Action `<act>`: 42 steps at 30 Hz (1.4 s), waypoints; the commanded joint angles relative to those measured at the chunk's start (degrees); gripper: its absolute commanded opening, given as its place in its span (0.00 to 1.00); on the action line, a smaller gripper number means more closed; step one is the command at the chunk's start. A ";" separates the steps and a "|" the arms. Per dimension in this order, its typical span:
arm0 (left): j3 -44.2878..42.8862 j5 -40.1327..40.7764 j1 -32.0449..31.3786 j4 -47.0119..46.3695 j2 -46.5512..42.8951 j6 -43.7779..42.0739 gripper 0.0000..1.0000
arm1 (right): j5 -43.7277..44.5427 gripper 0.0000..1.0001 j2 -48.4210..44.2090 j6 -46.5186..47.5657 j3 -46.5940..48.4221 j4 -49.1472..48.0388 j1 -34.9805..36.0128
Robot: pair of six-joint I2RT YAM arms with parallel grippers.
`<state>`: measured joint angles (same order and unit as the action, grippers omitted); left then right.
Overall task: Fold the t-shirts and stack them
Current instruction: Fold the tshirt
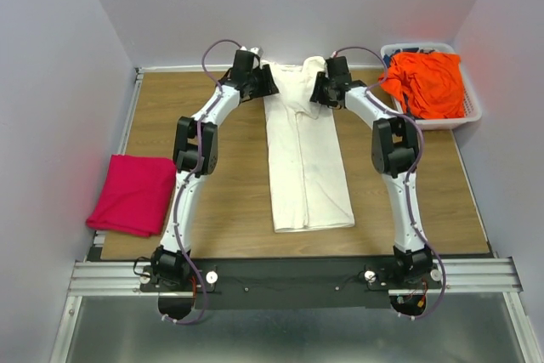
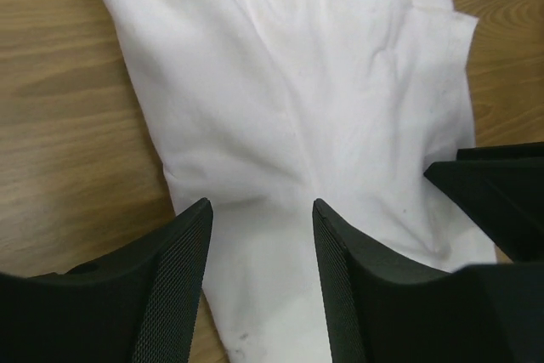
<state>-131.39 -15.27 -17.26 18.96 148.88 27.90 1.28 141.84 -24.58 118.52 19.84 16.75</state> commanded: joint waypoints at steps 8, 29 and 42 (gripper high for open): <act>10.48 -10.67 1.88 -12.54 -16.67 3.12 0.60 | -3.05 0.64 -15.78 -1.35 -9.69 1.96 -1.37; 86.39 18.60 -31.60 -19.22 -64.77 24.83 0.07 | -6.63 0.34 -80.30 -17.34 -89.84 -4.54 6.80; 81.48 16.50 -41.71 -19.23 -54.49 23.61 0.00 | -8.31 0.27 -87.70 -19.46 -95.67 -0.77 7.42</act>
<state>-47.57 0.49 -57.89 0.23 91.94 52.27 -5.72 55.59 -43.09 23.77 17.30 23.68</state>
